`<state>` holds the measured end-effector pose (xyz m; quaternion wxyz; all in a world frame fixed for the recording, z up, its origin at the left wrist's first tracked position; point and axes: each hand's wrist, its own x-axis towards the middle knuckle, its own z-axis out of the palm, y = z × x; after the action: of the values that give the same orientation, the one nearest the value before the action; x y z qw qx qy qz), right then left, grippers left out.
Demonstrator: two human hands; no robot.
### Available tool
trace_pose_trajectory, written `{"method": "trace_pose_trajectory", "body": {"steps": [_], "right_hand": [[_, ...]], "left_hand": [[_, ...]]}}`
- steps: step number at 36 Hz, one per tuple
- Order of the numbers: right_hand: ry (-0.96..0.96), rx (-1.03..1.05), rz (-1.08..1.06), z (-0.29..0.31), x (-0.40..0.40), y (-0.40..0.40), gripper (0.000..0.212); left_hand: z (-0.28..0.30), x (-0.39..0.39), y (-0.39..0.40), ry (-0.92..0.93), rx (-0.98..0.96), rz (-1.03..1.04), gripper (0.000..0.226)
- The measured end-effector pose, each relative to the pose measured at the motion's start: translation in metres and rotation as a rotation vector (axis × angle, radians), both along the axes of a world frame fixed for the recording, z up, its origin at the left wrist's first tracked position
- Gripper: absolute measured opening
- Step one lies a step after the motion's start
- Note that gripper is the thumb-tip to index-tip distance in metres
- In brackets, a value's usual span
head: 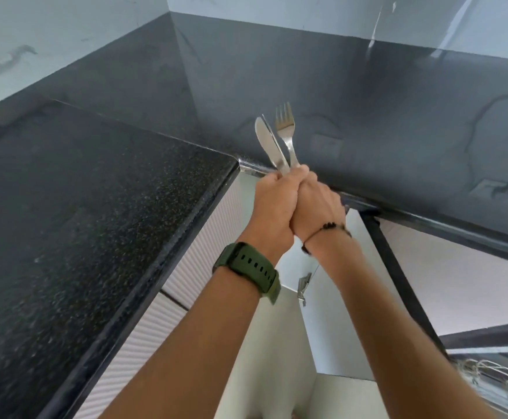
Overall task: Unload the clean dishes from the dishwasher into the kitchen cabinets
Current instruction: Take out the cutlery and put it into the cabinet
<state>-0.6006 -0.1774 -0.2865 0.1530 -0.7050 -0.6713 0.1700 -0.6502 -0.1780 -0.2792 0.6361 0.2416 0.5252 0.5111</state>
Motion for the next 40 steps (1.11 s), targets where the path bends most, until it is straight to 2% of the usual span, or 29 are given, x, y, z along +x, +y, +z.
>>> {"method": "trace_pose_trajectory", "body": {"steps": [4,6,11,14,17,19,23,26,31,32,34,37,40], "right_hand": [[0.099,-0.054,0.042,-0.023,-0.015,-0.049,0.025],[0.202,-0.088,0.045,-0.039,-0.022,-0.072,0.026],[0.458,-0.131,0.019,-0.084,-0.029,-0.109,0.029],[0.579,-0.127,0.027,-0.114,-0.027,-0.124,0.024],[0.800,-0.213,-0.064,-0.147,-0.023,-0.134,0.017],[0.881,-0.212,-0.158,-0.178,-0.021,-0.137,0.016],[0.731,-0.119,-0.277,-0.258,-0.014,-0.131,0.025],[0.623,-0.086,-0.321,-0.325,-0.008,-0.122,0.020],[0.562,-0.104,-0.483,-0.423,0.011,-0.088,0.022],[0.546,-0.093,-0.492,-0.448,0.015,-0.076,0.021],[0.492,-0.097,-0.493,-0.467,0.019,-0.053,0.024],[0.490,-0.159,-0.457,-0.506,0.020,-0.018,0.029],[0.582,-0.257,-0.447,-0.556,0.019,0.024,0.033]], "left_hand": [[-0.019,-0.020,-0.040,0.080,-0.068,-0.094,0.019],[-0.034,-0.029,-0.057,0.059,-0.097,-0.070,0.011],[-0.082,-0.041,-0.086,0.008,-0.186,-0.011,0.013],[-0.114,-0.046,-0.094,0.011,-0.234,-0.021,0.012],[-0.149,-0.050,-0.096,0.027,-0.228,-0.089,0.016],[-0.175,-0.049,-0.096,0.063,-0.210,-0.138,0.020],[-0.243,-0.039,-0.092,0.214,-0.208,-0.227,0.022],[-0.304,-0.027,-0.084,0.308,-0.225,-0.252,0.024],[-0.408,-0.019,-0.061,0.104,-0.409,-0.145,0.031],[-0.434,-0.018,-0.053,0.112,-0.414,-0.072,0.029],[-0.461,-0.020,-0.039,0.240,-0.406,0.005,0.026],[-0.507,-0.019,-0.019,0.316,-0.386,-0.043,0.026],[-0.558,-0.021,0.011,0.352,-0.355,-0.129,0.028]]}}
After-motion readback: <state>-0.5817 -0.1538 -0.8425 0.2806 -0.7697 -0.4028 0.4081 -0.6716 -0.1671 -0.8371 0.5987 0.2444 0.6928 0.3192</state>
